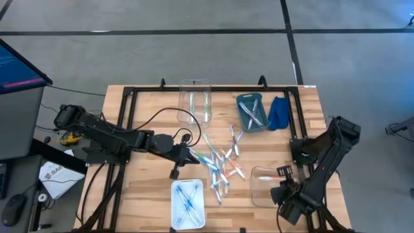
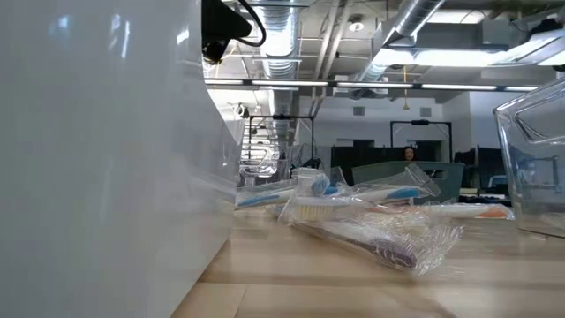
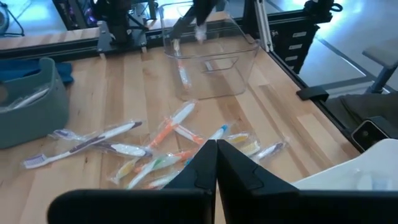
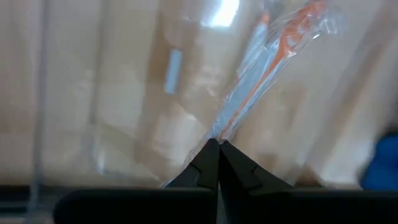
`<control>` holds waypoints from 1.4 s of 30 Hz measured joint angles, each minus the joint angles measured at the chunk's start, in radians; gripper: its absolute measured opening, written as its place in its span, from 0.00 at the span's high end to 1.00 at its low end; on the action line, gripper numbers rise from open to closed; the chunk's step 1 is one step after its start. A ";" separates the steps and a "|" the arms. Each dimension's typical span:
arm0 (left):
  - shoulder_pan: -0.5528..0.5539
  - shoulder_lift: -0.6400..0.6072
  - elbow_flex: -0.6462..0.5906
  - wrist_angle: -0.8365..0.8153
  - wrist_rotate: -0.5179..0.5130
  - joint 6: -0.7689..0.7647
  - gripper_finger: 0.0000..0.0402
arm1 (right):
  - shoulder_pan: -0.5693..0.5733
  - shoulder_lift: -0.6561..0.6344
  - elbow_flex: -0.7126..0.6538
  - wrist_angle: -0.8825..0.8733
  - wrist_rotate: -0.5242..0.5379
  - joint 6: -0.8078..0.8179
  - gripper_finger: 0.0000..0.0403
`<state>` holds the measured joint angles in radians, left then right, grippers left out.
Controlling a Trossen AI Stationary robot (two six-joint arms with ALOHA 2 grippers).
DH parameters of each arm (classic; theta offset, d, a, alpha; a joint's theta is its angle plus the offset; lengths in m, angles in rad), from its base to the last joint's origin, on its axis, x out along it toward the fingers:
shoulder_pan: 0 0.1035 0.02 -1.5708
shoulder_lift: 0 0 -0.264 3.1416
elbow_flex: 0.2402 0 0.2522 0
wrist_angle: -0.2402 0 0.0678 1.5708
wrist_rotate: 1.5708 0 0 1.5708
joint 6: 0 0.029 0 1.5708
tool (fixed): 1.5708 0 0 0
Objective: Pick & Place Toothbrushes
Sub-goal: Put the orange toothbrush into the bottom transparent bin
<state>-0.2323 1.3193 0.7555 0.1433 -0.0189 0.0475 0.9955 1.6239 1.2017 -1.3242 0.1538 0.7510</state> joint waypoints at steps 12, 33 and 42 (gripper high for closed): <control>0.005 0.000 0.000 0.004 0.000 0.022 1.00 | -0.012 -0.003 -0.133 0.133 -0.048 -0.127 1.00; 0.005 0.000 0.000 0.018 0.000 0.026 1.00 | -0.165 0.025 -0.142 0.207 -0.076 -0.411 1.00; 0.005 0.000 0.000 0.018 0.000 0.026 1.00 | -0.176 0.025 -0.142 0.238 -0.075 -0.411 1.00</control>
<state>-0.2276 1.3193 0.7555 0.1616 -0.0187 0.0738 0.8196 1.6493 1.0599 -1.0862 0.0784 0.3396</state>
